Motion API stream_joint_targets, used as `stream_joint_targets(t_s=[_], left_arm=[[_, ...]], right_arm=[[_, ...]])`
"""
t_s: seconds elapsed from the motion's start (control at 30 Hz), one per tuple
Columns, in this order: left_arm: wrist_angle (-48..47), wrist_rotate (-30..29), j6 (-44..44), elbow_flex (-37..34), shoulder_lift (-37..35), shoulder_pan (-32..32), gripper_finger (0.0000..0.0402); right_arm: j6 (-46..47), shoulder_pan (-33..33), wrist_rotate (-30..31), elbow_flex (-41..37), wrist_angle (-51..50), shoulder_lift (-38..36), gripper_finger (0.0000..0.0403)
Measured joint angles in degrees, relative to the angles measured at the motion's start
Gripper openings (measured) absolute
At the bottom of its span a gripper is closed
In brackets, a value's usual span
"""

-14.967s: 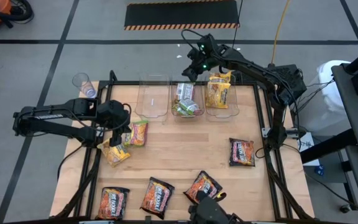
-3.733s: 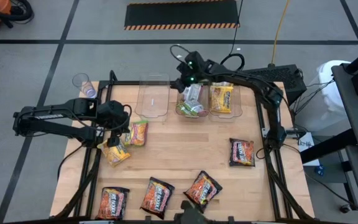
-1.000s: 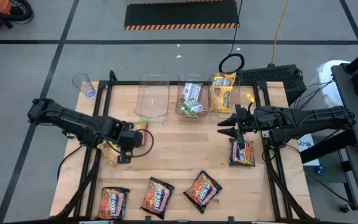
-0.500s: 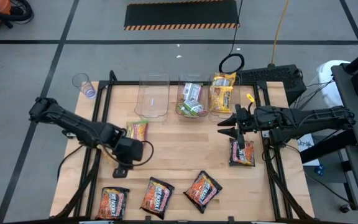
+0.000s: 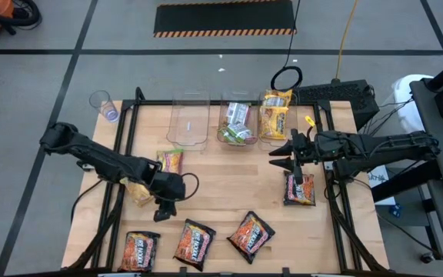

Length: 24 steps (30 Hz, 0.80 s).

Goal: Sort Maruchan noodles
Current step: Put the black noodle pack into the left transparent bin

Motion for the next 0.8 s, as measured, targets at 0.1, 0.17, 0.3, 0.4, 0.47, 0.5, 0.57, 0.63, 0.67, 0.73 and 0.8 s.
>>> stream_joint_targets(t_s=[0.1, 0.17, 0.3, 0.4, 0.47, 0.5, 0.57, 0.63, 0.67, 0.73, 0.8], left_arm=[[-0.73, -2.97, -1.34, -0.22, 0.91, 1.55, 0.0024], [-0.97, -4.27, -2.51, -0.20, 0.61, 2.10, 0.0024], [-0.41, -5.07, -2.88, -0.16, 0.71, 2.57, 0.0024], [-0.21, -5.10, -2.88, -0.16, 0.70, 2.81, 0.0033], [-0.10, -5.17, -2.88, -0.16, 0.80, 2.82, 0.0046], [-0.04, -5.25, -2.92, -0.16, 0.98, 2.88, 0.0054], [-0.11, -5.28, -2.99, -0.16, 1.12, 2.88, 0.0071], [0.55, -5.27, -2.97, -0.16, 1.12, 2.88, 0.0088], [1.38, -5.26, -2.95, -0.16, 1.54, 2.88, 0.0096], [3.02, -5.63, -1.63, -0.16, 2.08, 2.92, 0.0108], [5.39, -5.68, -0.44, -0.14, 2.58, 2.94, 0.0116]], right_arm=[[0.01, -0.01, 0.00, 0.00, 0.33, 0.00, 0.0130], [0.02, 0.00, 0.00, 0.00, 0.86, -0.02, 0.0130], [0.02, -0.02, 0.00, 0.00, 1.37, -0.02, 0.0130], [0.02, -0.02, -0.01, 0.00, 2.27, 0.00, 0.0130], [0.02, -0.02, -0.02, 0.00, 3.02, 0.00, 0.0130], [0.02, -0.02, -0.02, 0.00, 3.25, -0.02, 0.0130], [0.02, -0.02, -0.02, 0.00, 3.21, 0.00, 0.0130], [0.02, -0.02, -0.02, 0.00, 3.20, 0.00, 0.0130], [0.02, -0.02, -0.02, 0.00, 3.20, -0.02, 0.0130], [0.02, -0.02, -0.02, 0.00, 3.20, 0.00, 0.0130], [0.02, -0.02, -0.02, 0.00, 3.20, -0.02, 0.0130]])
